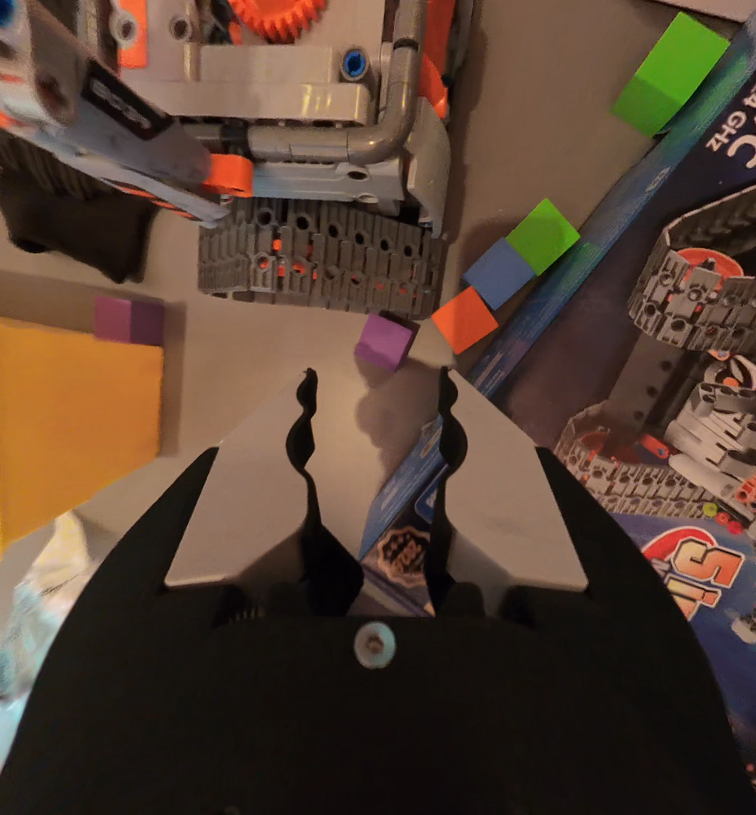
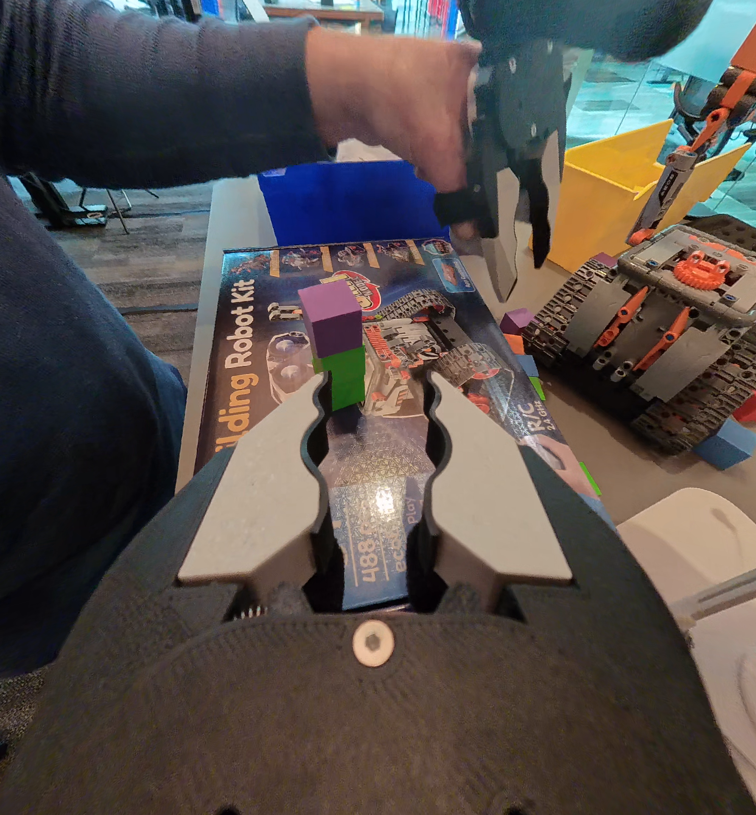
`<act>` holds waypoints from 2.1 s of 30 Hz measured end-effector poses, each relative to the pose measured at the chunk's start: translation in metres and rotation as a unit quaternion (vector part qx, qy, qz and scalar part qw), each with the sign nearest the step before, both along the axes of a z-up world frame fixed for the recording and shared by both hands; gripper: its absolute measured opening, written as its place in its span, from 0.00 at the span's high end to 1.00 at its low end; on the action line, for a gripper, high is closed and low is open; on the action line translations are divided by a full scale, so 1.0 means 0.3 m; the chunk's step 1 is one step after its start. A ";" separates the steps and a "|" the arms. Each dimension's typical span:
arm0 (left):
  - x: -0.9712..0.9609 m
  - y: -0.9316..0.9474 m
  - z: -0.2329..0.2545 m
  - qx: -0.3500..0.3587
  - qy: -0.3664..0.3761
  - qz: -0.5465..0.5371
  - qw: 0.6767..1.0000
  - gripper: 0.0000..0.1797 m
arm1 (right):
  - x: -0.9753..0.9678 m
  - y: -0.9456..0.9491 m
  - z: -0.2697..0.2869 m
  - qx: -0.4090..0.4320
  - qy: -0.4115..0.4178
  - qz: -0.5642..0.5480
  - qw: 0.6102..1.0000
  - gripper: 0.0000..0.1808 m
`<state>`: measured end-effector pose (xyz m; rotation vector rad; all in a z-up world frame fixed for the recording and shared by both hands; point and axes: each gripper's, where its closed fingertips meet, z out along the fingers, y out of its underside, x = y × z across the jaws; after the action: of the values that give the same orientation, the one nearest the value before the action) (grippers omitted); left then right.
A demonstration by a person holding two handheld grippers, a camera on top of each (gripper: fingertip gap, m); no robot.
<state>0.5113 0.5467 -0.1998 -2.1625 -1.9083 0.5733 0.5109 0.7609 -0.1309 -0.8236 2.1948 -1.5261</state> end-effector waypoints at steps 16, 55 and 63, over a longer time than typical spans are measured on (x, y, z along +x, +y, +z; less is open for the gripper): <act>-0.044 -0.012 -0.102 0.108 0.014 0.017 0.994 0.92 | -0.030 0.054 -0.010 -0.007 -0.012 0.003 1.000 0.81; -0.010 -0.060 -0.136 0.177 -0.019 0.039 0.983 0.80 | -0.035 0.086 -0.005 -0.006 -0.015 -0.002 1.000 0.83; 0.008 -0.060 -0.175 0.140 -0.030 0.027 0.989 0.82 | -0.038 0.081 -0.013 -0.003 -0.017 -0.002 1.000 0.83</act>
<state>0.5136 0.5285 -0.2524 -1.9760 -1.9486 0.2322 0.4995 0.7852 -0.1348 -0.7892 2.1702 -1.5393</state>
